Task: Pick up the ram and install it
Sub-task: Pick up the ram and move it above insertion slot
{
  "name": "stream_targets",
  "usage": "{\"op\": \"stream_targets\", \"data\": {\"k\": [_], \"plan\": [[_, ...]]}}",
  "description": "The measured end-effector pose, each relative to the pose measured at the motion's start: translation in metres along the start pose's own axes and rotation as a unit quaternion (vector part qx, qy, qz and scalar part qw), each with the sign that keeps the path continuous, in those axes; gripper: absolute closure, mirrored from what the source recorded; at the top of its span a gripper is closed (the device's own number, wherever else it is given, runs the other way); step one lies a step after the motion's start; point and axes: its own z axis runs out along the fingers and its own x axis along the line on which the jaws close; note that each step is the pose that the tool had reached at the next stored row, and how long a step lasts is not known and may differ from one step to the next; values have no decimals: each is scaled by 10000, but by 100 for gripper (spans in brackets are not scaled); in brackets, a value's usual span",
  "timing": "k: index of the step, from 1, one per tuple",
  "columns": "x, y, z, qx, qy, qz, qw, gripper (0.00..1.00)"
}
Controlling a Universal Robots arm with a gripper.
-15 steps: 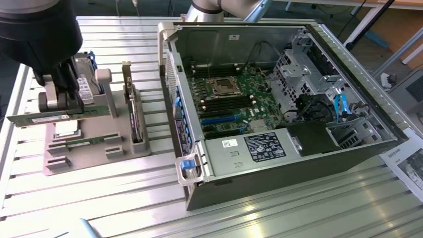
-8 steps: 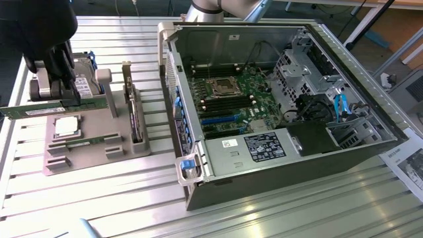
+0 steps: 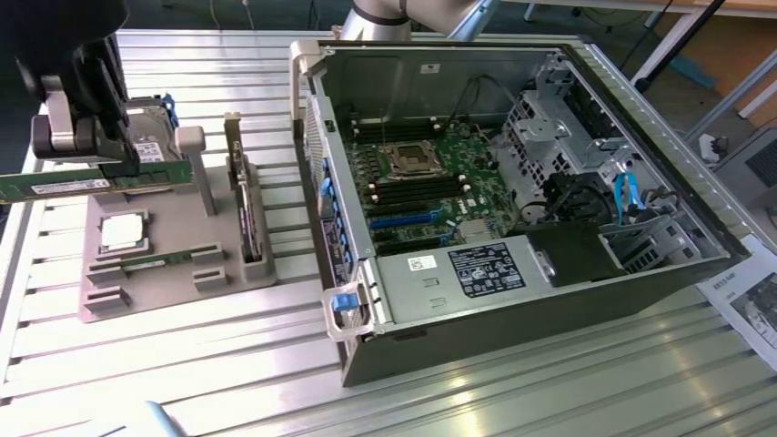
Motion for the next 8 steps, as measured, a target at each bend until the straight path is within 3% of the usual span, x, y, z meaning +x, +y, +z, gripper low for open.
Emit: {"op": "stream_targets", "data": {"k": [5, 8], "plan": [[1, -14, -4, -2, 2, -1, 10000, 88], [3, -96, -5, -1, 1, 0, 10000, 88]]}}
